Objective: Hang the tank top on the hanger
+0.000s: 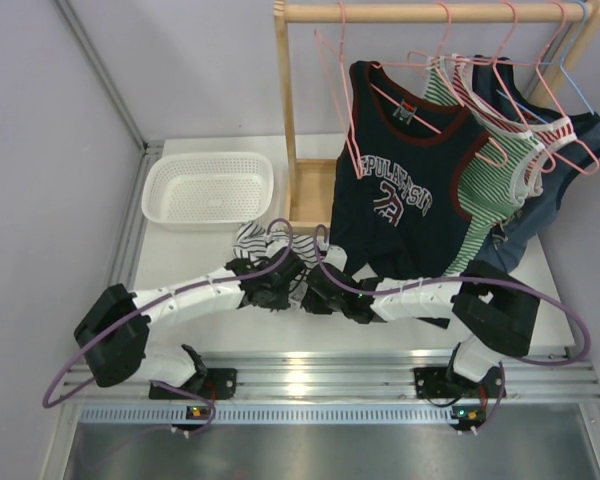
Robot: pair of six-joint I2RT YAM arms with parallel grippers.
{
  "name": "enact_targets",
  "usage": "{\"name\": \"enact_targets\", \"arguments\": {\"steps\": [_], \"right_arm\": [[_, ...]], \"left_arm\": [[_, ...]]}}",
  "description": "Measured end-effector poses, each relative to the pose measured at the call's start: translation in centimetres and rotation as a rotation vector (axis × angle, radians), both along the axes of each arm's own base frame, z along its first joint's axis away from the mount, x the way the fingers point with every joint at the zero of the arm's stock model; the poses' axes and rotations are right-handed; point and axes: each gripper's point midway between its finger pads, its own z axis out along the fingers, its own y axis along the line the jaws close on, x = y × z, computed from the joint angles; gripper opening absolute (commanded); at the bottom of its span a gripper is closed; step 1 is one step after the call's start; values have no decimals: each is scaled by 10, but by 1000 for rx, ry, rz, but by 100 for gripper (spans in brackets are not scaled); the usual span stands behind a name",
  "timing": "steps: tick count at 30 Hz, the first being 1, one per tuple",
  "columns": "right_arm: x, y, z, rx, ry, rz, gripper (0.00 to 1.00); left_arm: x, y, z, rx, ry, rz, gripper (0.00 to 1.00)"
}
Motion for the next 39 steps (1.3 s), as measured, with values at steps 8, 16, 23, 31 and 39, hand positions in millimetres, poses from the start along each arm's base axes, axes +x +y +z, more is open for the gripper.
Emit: {"name": "enact_targets", "arguments": {"steps": [8, 16, 23, 31, 39], "right_arm": [[2, -9, 5, -34, -28, -6, 2], [8, -41, 88, -7, -206, -47, 0], [18, -81, 217, 71, -449, -110, 0], [26, -119, 372, 68, -712, -109, 0], [56, -155, 475, 4, -872, -117, 0]], "left_arm": [[10, -7, 25, -14, -38, 0, 0], [32, -34, 155, -234, -224, -3, 0], [30, -19, 286, -439, -432, 27, 0], [35, 3, 404, -553, -639, 68, 0], [57, 8, 454, -527, -746, 129, 0]]}}
